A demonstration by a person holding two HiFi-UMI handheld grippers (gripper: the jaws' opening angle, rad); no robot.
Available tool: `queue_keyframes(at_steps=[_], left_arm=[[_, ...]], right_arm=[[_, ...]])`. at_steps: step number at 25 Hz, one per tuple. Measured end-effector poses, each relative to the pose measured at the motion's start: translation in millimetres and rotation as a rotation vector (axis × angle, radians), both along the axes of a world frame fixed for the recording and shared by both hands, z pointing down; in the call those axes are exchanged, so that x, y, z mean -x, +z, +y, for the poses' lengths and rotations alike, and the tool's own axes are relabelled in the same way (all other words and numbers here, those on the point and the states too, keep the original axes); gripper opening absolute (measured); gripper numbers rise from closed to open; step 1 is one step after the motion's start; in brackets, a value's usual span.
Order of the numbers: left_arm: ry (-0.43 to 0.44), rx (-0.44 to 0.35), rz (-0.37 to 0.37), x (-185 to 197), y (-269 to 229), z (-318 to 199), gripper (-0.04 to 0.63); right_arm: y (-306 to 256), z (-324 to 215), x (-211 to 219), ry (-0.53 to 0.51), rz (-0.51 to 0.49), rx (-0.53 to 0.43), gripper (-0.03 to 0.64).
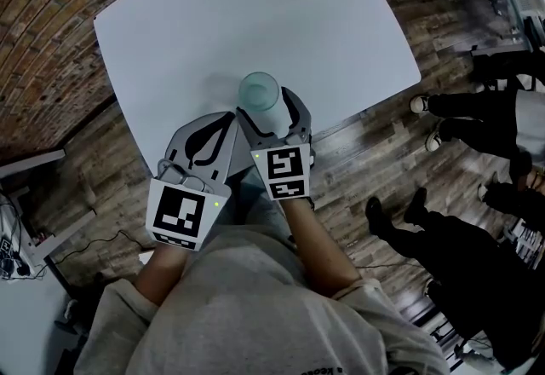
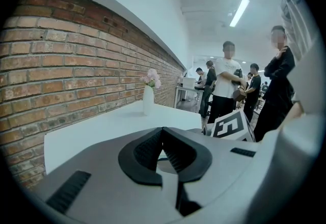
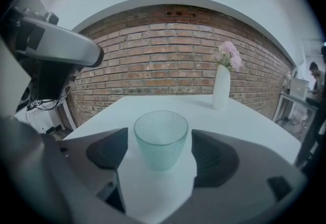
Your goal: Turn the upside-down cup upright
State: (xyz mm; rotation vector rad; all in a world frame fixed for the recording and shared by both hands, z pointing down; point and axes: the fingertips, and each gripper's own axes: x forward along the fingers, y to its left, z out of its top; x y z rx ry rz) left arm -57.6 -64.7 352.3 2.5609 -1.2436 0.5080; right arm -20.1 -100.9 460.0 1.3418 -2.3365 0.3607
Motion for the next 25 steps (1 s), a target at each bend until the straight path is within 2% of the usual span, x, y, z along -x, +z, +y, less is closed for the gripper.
queue_keyframes(at_steps=[8,25], left_arm=[[-0.001,0.008,-0.003,3,3,-2,0.009],[-0.006,0.028,-0.008,7,10,-1,0.009]], right_arm=[[5,-8,6,0.007,-0.007,0.002,0.399],[13,-19,8,0.026,-0.010,-0.026,0.403]])
